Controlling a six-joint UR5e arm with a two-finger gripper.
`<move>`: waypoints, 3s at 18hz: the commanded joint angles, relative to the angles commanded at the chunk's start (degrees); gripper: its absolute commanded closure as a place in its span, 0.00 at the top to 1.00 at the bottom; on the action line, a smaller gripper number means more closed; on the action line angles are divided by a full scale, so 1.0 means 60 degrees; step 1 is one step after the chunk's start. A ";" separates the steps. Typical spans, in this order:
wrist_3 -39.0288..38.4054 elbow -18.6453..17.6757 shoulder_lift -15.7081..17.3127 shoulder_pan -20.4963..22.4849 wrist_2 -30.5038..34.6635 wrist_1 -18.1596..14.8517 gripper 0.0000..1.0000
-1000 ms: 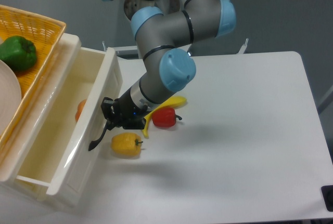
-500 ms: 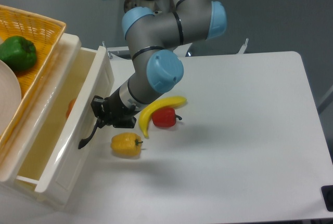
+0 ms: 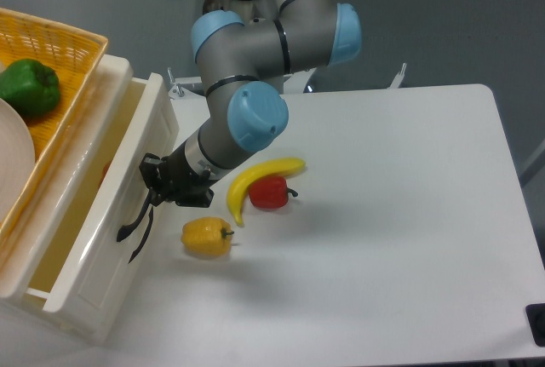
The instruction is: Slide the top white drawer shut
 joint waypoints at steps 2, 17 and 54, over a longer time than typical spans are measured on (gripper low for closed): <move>-0.0015 -0.0015 0.0000 -0.0044 0.0000 0.0000 0.00; -0.0015 -0.0088 0.0088 -0.0469 -0.0015 0.0015 0.00; 0.2893 0.0747 -0.0600 0.2313 0.4304 0.0923 1.00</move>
